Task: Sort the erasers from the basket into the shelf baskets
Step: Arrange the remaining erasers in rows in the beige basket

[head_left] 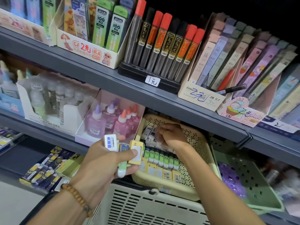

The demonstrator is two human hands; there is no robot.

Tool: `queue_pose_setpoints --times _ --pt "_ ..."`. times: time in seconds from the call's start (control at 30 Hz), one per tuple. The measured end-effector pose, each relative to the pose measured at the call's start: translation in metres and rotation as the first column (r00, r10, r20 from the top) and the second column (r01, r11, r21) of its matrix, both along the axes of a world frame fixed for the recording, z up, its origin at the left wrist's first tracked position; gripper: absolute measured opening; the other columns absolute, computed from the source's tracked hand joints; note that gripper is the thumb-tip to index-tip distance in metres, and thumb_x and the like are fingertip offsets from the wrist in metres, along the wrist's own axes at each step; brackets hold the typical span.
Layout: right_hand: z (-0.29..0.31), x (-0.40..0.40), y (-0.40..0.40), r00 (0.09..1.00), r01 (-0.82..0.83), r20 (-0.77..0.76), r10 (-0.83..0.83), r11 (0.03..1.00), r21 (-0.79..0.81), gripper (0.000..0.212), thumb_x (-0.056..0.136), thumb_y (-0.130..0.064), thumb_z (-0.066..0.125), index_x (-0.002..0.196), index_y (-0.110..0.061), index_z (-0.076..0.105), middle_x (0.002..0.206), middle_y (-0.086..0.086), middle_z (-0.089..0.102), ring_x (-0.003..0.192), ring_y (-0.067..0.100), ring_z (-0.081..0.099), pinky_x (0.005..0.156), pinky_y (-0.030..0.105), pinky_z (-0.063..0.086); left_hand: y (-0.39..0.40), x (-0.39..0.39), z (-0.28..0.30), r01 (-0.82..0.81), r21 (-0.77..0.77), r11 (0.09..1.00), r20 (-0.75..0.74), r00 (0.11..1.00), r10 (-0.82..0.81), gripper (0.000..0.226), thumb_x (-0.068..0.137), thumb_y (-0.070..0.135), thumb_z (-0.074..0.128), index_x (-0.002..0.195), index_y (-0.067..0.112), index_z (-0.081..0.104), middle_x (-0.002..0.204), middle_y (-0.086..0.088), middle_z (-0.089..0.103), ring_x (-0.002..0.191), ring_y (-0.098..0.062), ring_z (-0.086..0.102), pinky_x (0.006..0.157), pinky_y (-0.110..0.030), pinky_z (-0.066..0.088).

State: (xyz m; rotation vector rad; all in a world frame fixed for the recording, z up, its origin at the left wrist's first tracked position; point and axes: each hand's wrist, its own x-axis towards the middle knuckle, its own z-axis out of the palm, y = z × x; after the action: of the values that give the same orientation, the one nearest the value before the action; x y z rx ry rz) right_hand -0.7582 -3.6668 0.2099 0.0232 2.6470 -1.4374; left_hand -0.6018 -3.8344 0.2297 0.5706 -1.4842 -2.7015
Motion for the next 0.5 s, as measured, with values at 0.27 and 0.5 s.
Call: queue_pose_setpoints --times 0.27,0.5 --pt "0.032 0.074 -0.004 0.849 -0.505 0.016 0.528 0.819 -0.273 0.012 0.083 -0.026 0.076 0.089 -0.016 0.076 0.082 0.002 0.071 0.067 0.011 0.062 0.059 0.024 0.051 0.002 -0.002 -0.005 0.032 0.011 0.999 -0.017 0.999 -0.032 0.040 0.073 -0.010 0.072 0.107 0.008 0.060 0.088 -0.016 0.074 0.075 -0.030 0.074 0.056 -0.034 0.058" --pt "0.020 0.057 0.025 0.968 -0.154 0.136 0.212 0.925 -0.347 0.010 0.088 -0.008 0.070 0.097 -0.005 0.068 0.070 0.007 0.070 0.059 0.014 0.064 0.055 0.022 0.054 0.000 -0.001 -0.005 0.071 0.224 0.972 -0.020 0.997 -0.069 0.037 0.082 -0.012 0.057 0.116 0.002 0.054 0.105 -0.028 0.069 0.085 -0.036 0.073 0.060 -0.039 0.060"
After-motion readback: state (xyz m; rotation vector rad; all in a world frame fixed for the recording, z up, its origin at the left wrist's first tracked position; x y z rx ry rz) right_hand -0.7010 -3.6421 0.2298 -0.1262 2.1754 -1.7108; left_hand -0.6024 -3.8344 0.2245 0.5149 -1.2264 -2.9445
